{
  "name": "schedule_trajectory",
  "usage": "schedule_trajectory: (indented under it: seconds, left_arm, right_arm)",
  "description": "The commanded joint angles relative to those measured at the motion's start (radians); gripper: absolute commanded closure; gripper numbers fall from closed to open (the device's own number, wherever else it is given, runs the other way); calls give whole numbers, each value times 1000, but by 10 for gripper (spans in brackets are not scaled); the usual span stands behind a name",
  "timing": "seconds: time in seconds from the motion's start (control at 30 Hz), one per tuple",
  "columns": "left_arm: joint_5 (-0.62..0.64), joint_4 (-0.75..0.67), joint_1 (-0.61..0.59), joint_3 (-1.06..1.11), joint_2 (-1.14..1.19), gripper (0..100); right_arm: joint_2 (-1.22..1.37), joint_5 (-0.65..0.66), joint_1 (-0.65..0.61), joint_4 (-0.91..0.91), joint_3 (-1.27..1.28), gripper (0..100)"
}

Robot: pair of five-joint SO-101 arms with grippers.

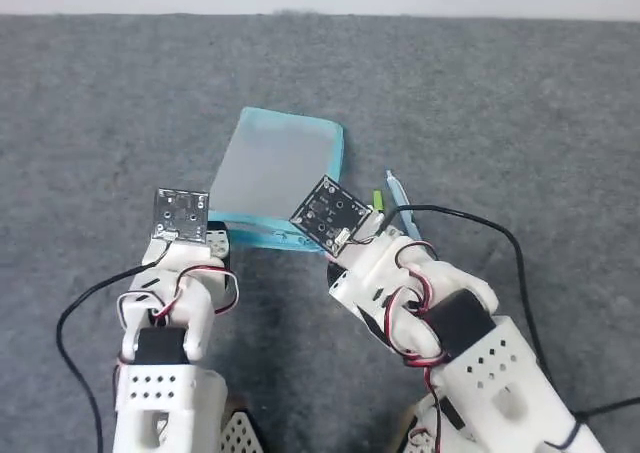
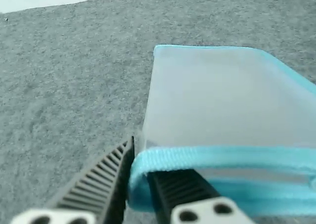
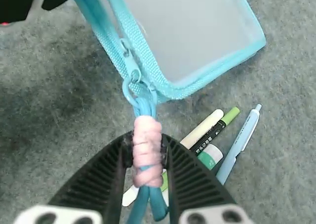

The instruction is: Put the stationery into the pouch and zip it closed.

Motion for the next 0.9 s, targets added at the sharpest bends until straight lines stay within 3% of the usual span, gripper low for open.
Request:
schedule_trajectory:
  seconds: [0.0, 0.43, 0.87]
  left_arm:
    - [12, -35, -25, -30, -18, 990]
    - [14, -38, -25, -30, -18, 990]
    - [14, -40, -25, -33, -18, 990]
  right_arm:
    - [-35, 14, 25, -8, 9, 992]
    - [1, 11, 27, -7, 12, 992]
    - [202, 15, 208, -5, -81, 992]
